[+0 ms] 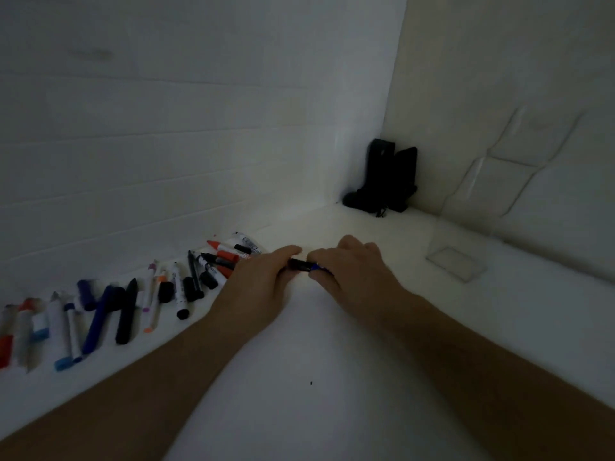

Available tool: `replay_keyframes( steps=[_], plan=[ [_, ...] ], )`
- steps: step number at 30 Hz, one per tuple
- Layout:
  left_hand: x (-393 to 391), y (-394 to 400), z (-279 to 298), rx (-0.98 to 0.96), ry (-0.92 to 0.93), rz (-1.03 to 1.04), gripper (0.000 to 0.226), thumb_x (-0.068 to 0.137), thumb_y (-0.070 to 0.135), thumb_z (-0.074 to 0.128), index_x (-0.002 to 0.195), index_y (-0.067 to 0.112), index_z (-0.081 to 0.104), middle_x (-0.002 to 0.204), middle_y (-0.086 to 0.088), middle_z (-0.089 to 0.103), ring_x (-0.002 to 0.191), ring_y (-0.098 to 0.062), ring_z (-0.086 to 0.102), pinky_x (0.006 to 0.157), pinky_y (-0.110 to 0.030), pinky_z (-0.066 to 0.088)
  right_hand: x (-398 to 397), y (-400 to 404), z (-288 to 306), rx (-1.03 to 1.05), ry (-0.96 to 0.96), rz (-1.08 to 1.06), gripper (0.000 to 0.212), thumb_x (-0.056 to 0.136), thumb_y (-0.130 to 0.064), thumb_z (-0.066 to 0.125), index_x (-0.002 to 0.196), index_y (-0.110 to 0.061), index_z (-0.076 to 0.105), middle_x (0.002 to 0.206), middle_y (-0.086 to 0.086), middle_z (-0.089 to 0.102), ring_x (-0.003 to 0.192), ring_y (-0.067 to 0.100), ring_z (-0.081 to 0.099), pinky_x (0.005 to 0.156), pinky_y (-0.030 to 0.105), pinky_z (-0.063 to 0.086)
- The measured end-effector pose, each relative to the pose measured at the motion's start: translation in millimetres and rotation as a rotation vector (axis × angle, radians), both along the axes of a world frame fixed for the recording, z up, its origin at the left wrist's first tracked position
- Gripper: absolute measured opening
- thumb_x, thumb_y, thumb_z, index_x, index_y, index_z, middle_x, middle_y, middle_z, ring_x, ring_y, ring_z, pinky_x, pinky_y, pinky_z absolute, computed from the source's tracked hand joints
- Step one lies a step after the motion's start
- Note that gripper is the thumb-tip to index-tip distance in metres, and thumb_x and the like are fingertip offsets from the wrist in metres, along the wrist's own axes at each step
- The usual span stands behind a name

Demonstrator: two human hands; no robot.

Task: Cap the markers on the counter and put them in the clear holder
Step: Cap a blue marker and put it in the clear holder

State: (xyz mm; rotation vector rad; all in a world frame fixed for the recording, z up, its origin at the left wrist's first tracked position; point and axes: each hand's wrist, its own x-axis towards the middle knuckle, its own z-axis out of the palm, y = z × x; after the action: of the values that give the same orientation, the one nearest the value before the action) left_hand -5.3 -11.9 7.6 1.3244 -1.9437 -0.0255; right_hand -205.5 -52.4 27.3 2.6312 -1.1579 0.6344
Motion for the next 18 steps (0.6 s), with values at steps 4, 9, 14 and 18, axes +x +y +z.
replay_keyframes(
  steps=[4,9,14,18],
  plan=[
    [2,3,-3,-0.002,0.033,-0.05,0.052,0.093,0.006,0.055,0.138,0.03,0.049,0.105,0.018,0.061,0.079,0.004,0.054,0.072,-0.013,0.042,-29,-2,40,-0.073,-0.228,-0.015,0.025,0.099,-0.035,0.05,0.113,-0.02,0.064,0.101,0.001,0.063,0.09,0.023,0.05,0.079,0.041,0.042],
    [2,7,-10,-0.067,-0.111,-0.159,0.045,0.089,0.003,0.059,0.125,0.031,0.06,0.105,0.015,0.062,0.096,0.001,0.055,0.089,-0.004,0.034,-97,-9,105,-0.255,-0.545,-0.208,0.016,0.097,-0.02,0.062,0.11,-0.011,0.06,0.102,0.006,0.06,0.085,0.017,0.057,0.076,0.029,0.044],
    [5,5,-12,-0.081,-0.112,-0.186,0.042,0.088,0.002,0.062,0.117,0.032,0.064,0.107,0.019,0.06,0.098,0.004,0.054,0.09,-0.003,0.034,-153,-26,113,-0.242,-0.545,-0.468,0.017,0.099,-0.021,0.059,0.109,-0.007,0.061,0.1,0.012,0.066,0.088,0.028,0.064,0.077,0.031,0.046],
    [6,4,-15,-0.075,-0.119,-0.198,0.041,0.089,0.006,0.062,0.118,0.034,0.064,0.108,0.022,0.057,0.098,0.004,0.054,0.09,-0.013,0.043,-157,-34,97,-0.098,-0.376,-0.683,0.036,0.1,-0.024,0.053,0.134,-0.021,0.042,0.084,0.01,0.063,0.074,0.031,0.057,0.067,0.037,0.046]
  ],
)
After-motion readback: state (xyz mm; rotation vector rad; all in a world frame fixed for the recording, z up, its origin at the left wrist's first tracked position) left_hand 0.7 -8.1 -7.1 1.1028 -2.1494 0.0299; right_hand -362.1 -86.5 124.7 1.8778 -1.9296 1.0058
